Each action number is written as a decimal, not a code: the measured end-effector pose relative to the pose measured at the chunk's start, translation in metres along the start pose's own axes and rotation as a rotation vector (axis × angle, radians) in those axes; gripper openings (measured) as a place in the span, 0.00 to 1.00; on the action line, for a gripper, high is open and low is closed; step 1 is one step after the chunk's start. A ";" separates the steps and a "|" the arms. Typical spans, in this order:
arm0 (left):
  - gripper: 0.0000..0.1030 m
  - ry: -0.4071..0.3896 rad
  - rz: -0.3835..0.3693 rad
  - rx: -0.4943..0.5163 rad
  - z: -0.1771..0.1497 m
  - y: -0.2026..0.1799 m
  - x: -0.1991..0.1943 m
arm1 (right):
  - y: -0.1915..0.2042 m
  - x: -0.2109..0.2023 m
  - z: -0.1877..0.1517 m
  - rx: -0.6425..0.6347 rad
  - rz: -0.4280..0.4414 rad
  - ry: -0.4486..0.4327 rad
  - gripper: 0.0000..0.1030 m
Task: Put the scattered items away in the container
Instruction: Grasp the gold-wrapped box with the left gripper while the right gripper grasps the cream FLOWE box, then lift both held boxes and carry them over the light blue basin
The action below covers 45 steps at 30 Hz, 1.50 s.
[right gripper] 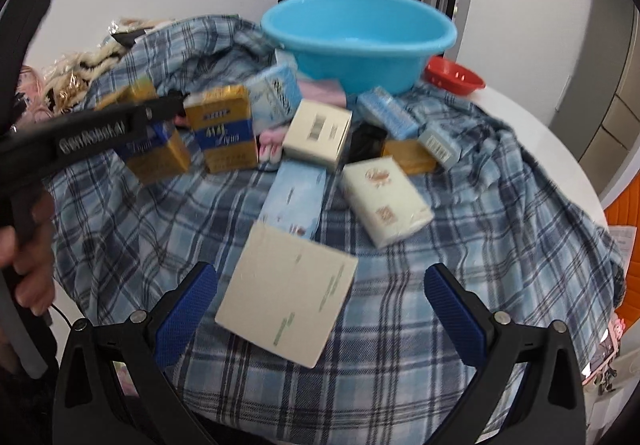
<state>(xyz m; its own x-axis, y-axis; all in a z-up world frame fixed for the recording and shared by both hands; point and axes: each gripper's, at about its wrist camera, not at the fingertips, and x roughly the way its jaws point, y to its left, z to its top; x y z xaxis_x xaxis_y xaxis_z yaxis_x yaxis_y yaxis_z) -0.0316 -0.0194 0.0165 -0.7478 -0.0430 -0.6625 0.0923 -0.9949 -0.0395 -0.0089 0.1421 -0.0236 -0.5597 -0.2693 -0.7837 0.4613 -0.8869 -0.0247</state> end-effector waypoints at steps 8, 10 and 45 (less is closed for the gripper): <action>0.52 0.007 0.004 -0.001 -0.001 -0.001 0.000 | 0.001 0.009 -0.002 0.021 0.015 0.018 1.00; 0.52 0.009 0.004 -0.001 -0.001 -0.001 0.001 | 0.000 0.013 -0.003 0.029 0.027 0.030 1.00; 0.52 -0.116 -0.048 0.033 0.003 -0.017 -0.025 | -0.040 -0.046 0.020 0.143 -0.005 -0.319 0.56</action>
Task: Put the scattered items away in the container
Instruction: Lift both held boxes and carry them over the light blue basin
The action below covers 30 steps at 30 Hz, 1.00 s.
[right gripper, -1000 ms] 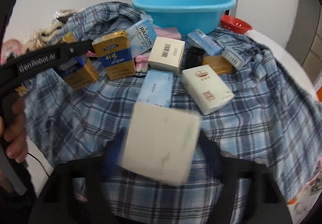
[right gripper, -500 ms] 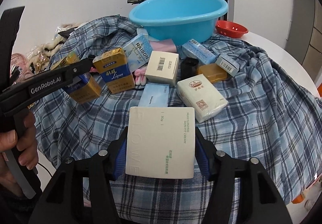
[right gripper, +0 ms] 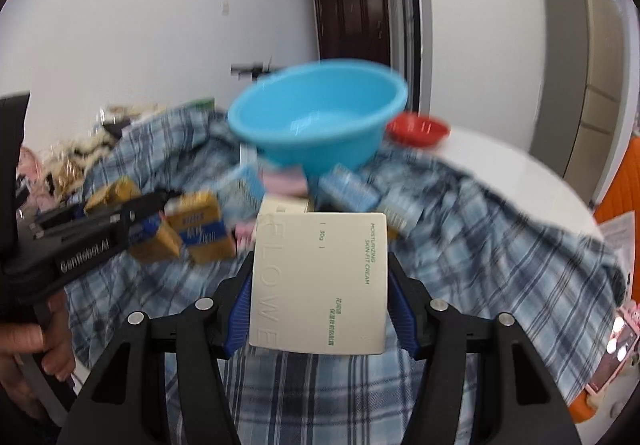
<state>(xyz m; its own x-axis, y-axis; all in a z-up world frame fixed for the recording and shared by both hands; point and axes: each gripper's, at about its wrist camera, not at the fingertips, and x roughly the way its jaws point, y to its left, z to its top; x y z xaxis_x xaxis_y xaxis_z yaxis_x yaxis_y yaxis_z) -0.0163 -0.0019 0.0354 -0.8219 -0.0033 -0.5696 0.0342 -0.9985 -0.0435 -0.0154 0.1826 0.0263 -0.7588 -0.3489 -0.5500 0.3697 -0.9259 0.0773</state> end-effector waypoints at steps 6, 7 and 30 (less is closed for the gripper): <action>0.52 -0.148 0.051 0.047 0.003 -0.009 -0.025 | -0.004 -0.026 0.009 0.018 0.000 -0.181 0.56; 0.52 -0.173 0.042 0.044 0.003 -0.009 -0.030 | -0.003 -0.030 0.009 0.010 -0.010 -0.218 0.56; 0.52 -0.505 0.040 0.104 -0.005 -0.028 -0.091 | 0.030 -0.064 0.014 -0.101 -0.083 -0.518 0.56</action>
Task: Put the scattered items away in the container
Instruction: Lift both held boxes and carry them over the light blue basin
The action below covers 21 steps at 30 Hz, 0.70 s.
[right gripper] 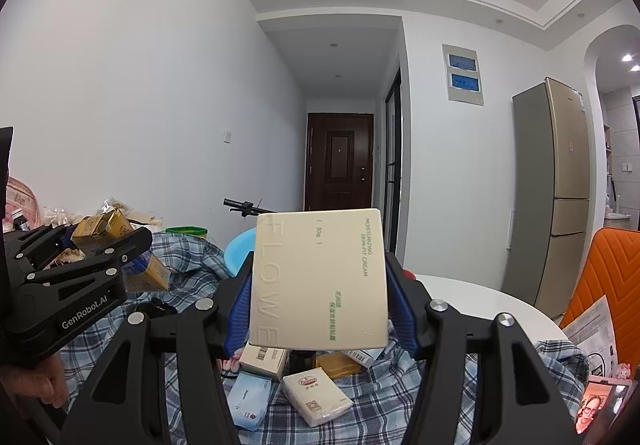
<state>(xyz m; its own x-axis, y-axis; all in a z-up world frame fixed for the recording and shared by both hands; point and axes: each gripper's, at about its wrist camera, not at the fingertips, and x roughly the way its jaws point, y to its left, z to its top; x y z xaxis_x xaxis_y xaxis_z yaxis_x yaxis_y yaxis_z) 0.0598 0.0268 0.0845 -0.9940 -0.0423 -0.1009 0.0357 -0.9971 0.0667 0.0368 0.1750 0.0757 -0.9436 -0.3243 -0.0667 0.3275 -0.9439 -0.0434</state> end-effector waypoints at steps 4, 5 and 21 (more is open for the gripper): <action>0.52 0.030 -0.059 -0.047 0.002 0.005 0.010 | -0.004 0.006 0.003 -0.004 0.005 0.012 0.56; 0.52 0.034 -0.065 -0.056 0.002 0.007 0.014 | -0.005 0.008 0.004 -0.003 0.003 0.014 0.56; 0.52 0.103 -0.128 -0.088 0.022 0.017 0.110 | -0.021 0.079 0.035 0.084 0.021 0.028 0.56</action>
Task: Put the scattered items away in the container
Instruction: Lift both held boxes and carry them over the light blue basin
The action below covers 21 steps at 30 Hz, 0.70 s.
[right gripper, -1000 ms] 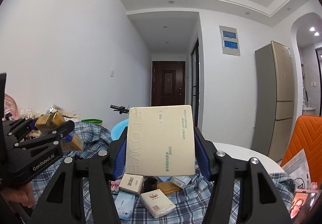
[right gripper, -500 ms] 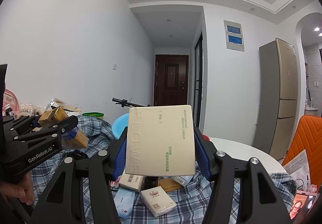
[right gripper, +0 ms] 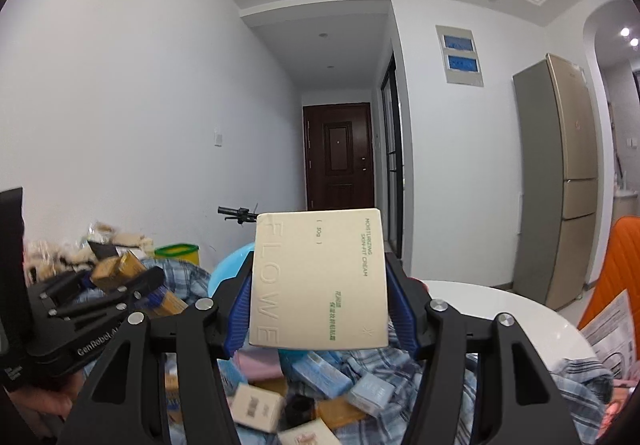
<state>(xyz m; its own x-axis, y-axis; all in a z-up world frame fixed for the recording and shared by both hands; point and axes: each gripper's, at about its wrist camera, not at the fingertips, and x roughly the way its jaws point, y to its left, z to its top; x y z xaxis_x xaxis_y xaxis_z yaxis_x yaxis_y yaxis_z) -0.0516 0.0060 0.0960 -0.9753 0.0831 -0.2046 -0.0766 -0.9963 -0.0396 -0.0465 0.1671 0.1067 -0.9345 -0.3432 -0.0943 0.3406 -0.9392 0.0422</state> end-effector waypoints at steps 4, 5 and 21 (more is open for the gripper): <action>0.52 -0.011 0.012 -0.003 0.016 0.004 0.023 | 0.004 0.021 0.013 -0.042 -0.012 -0.012 0.56; 0.52 -0.022 0.022 0.010 0.020 0.004 0.028 | 0.005 0.027 0.016 -0.057 -0.015 -0.020 0.56; 0.53 -0.188 0.070 0.107 0.091 0.000 0.113 | -0.002 0.129 0.060 -0.109 -0.042 -0.106 0.56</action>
<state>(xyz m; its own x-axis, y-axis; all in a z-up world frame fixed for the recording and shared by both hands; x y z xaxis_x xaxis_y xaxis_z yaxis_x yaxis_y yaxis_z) -0.1807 0.0136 0.1623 -0.9997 0.0182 -0.0168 -0.0194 -0.9971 0.0739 -0.1742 0.1252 0.1541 -0.9519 -0.3060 0.0125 0.3045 -0.9501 -0.0683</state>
